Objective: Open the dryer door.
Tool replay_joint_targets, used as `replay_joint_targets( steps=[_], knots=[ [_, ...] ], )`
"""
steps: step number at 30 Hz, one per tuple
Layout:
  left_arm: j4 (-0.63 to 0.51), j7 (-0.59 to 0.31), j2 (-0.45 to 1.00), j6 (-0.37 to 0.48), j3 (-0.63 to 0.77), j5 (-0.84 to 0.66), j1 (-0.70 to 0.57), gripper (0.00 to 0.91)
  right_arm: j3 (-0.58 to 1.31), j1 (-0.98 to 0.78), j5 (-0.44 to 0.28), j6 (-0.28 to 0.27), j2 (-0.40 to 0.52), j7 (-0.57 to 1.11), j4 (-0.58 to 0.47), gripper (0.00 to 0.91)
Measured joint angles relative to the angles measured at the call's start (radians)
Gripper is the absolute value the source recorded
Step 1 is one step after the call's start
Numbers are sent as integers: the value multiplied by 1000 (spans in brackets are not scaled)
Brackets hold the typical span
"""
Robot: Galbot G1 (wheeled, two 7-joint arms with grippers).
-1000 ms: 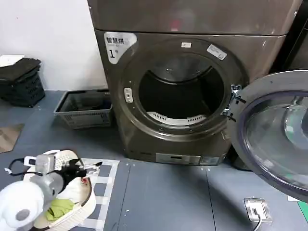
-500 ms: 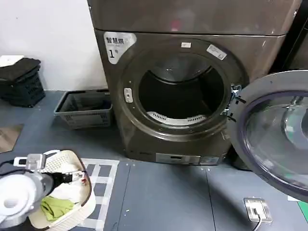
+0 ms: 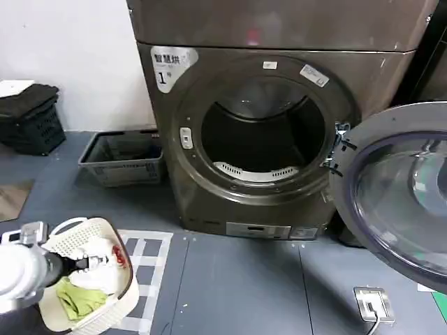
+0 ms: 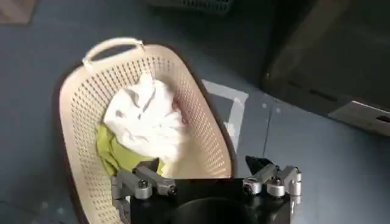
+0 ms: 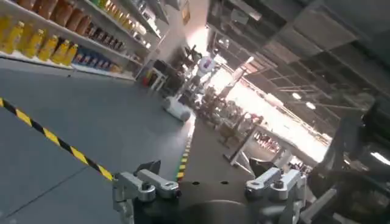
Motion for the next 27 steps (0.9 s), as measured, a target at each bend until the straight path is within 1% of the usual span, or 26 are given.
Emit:
replay_joint_targets(
  steps=[9, 14, 18, 23, 27],
  knots=[
    [64, 5, -15, -31, -49, -85, 24, 907, 2, 0, 26, 3, 4, -6, -1, 907],
    [114, 13, -22, -27, -68, -84, 22, 907, 3, -3, 27, 11, 4, -8, -10, 907],
    [179, 21, -20, -15, -75, -72, 1, 907, 3, -4, 27, 22, 3, -9, -18, 907],
    [248, 25, -16, -10, -95, -76, -8, 907, 2, -2, 28, 23, -1, -10, -24, 907],
    [283, 26, -26, -6, -112, -74, -1, 907, 4, -2, 45, 17, -1, -13, -24, 907]
  ],
)
